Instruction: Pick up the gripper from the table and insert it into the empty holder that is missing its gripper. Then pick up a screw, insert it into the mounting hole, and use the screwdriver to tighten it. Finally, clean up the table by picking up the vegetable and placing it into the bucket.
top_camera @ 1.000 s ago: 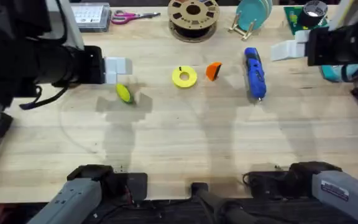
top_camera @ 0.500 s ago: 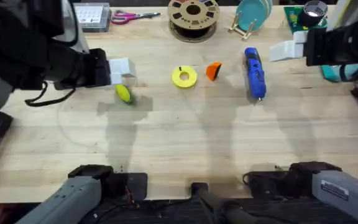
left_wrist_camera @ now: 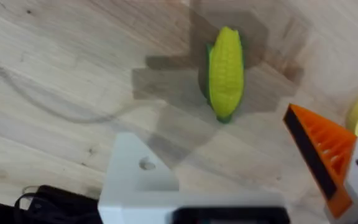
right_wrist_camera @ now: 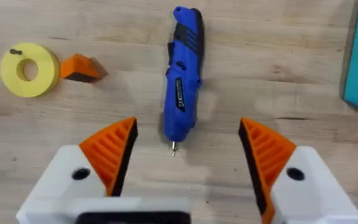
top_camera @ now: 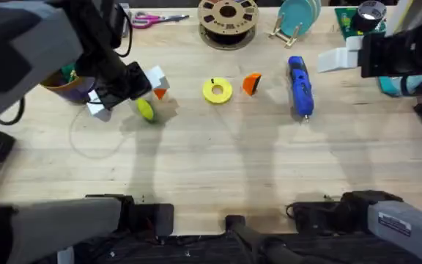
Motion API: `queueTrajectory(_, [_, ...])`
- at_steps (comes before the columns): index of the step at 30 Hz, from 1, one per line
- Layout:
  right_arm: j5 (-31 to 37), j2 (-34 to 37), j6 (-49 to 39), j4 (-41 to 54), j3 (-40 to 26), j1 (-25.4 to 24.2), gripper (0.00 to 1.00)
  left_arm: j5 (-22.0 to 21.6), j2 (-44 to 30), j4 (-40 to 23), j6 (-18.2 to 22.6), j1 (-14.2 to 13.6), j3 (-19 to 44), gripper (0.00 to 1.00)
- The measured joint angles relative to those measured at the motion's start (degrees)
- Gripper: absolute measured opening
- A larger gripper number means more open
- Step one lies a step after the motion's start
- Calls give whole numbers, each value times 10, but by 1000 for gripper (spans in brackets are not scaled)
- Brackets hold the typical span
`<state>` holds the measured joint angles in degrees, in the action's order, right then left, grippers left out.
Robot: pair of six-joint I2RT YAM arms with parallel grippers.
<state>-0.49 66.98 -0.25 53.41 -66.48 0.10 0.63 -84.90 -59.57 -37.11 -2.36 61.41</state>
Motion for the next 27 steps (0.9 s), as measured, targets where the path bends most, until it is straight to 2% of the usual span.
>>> queueTrajectory(9, [0, 0, 0, 0, 0, 0, 998, 2, -89, 39, -20, 23, 0, 991])
queueTrajectory(14, [0, 0, 0, 0, 0, 0, 998, 2, -114, 44, -23, 35, 0, 883])
queueTrajectory(18, [0, 0, 0, 0, 0, 0, 998, 3, -116, 44, -25, 40, 0, 584])
queueTrajectory(23, [0, 0, 0, 0, 0, 0, 997, 6, -116, 45, -23, 40, 0, 49])
queueTrajectory(24, [0, 0, 0, 0, 0, 0, 997, 7, -116, 45, -24, 40, 0, 13])
queueTrajectory(27, [0, 0, 0, 0, 0, 0, 997, 7, -116, 45, -24, 40, 0, 4])
